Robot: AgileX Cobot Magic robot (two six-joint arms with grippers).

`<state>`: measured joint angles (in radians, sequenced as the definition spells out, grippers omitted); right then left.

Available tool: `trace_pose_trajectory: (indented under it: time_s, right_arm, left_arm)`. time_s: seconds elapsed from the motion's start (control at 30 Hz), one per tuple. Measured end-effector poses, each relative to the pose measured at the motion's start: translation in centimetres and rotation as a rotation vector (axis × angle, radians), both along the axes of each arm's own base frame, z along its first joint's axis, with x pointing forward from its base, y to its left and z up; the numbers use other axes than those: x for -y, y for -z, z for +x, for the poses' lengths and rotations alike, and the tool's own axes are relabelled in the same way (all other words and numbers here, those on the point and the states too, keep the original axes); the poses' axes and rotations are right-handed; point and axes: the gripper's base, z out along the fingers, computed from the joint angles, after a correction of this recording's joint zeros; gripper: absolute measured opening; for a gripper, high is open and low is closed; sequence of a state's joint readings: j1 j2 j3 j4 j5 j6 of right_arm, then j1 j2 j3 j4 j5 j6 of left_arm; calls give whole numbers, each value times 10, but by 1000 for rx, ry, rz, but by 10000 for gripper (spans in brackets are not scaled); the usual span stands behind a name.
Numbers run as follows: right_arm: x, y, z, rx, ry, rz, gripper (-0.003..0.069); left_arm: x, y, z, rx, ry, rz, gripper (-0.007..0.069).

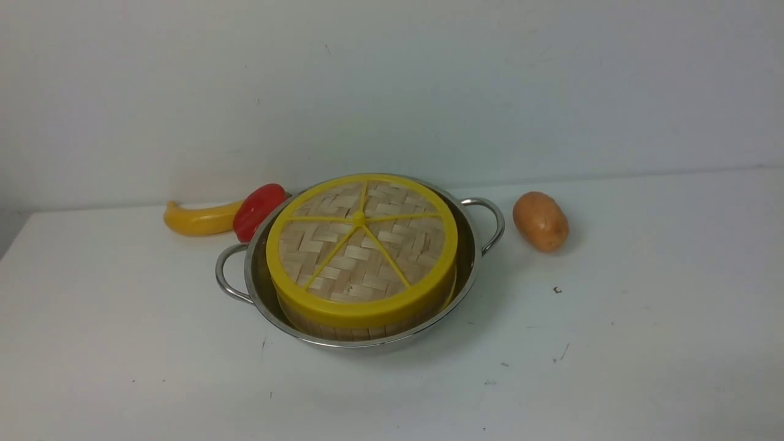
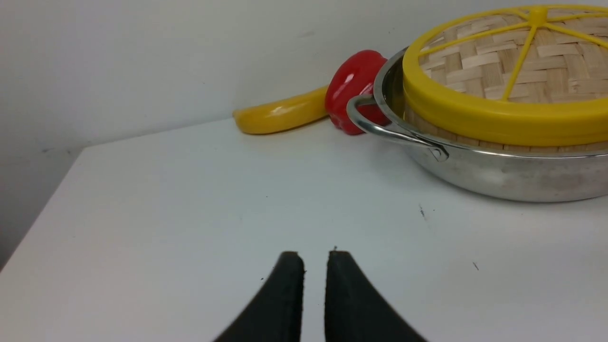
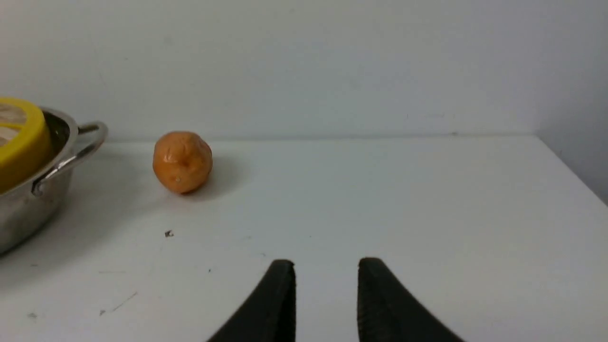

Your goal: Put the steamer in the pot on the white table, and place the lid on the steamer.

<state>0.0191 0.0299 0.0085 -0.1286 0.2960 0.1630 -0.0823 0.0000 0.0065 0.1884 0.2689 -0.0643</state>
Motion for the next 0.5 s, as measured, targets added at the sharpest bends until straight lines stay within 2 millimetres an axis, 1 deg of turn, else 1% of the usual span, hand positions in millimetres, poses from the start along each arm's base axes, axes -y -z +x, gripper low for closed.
trace_pose_trajectory:
  time_s: [0.17,0.5]
  right_arm:
    - [0,-1,0,9,-1,0,235]
    - [0,-1,0,11,-2,0,240]
  left_arm:
    - [0,0,0,0,0,0,83]
    - [0,0,0,0,0,0,95]
